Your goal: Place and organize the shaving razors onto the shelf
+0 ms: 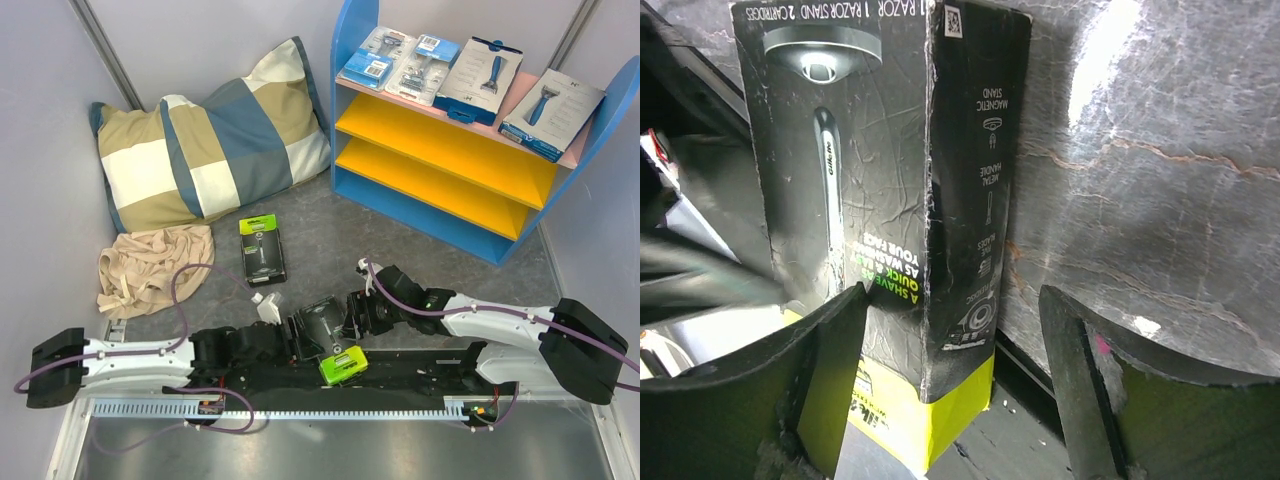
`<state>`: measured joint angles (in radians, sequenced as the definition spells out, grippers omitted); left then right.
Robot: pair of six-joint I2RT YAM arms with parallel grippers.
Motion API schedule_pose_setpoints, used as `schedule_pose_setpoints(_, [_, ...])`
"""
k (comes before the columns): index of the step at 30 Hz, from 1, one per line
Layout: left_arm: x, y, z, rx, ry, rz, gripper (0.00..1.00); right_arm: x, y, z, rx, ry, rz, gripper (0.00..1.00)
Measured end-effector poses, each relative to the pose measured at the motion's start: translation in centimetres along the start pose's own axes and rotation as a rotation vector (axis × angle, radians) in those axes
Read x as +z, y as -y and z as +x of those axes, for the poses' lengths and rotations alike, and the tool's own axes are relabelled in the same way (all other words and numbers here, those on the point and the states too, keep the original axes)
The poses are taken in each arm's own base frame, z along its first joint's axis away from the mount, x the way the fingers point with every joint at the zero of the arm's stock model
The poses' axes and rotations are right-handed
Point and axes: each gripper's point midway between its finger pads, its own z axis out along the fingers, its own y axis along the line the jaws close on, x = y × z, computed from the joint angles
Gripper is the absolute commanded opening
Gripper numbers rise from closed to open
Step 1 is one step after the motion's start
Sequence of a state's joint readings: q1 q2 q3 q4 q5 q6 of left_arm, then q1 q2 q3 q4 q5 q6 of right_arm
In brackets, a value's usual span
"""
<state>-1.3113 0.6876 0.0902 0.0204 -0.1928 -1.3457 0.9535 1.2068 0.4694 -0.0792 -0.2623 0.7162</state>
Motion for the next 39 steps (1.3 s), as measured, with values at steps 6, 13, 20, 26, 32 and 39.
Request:
schedule_pose_setpoints(6, [1.3, -0.6, 0.9, -0.042, -0.028, -0.046, 0.73, 0.2, -0.4, 0.4, 0.006, 0.0, -0.024, 0.72])
schedule_pose_setpoints(13, [2.7, 0.2, 1.4, -0.061, -0.016, -0.018, 0.73, 0.5, -1.2, 1.1, 0.007, -0.003, -0.071, 0.64])
schedule_pose_setpoints(20, [3.5, 0.3, 1.1, -0.078, 0.034, 0.017, 0.72, 0.9, -1.1, 1.5, 0.046, 0.03, -0.131, 0.61])
schedule_pose_setpoints(26, [3.4, 0.6, 0.9, -0.05, 0.063, 0.066, 0.66, 1.1, -1.3, 1.5, 0.062, 0.052, -0.184, 0.66])
schedule_pose_setpoints(32, [3.2, 1.1, 1.2, 0.079, 0.055, 0.122, 0.26, 0.8, -1.5, 1.3, 0.045, 0.063, -0.193, 0.75])
schedule_pose_setpoints(39, [2.7, 2.2, 0.9, 0.217, 0.069, 0.181, 0.02, -0.2, -1.7, 2.2, 0.015, 0.046, -0.188, 0.79])
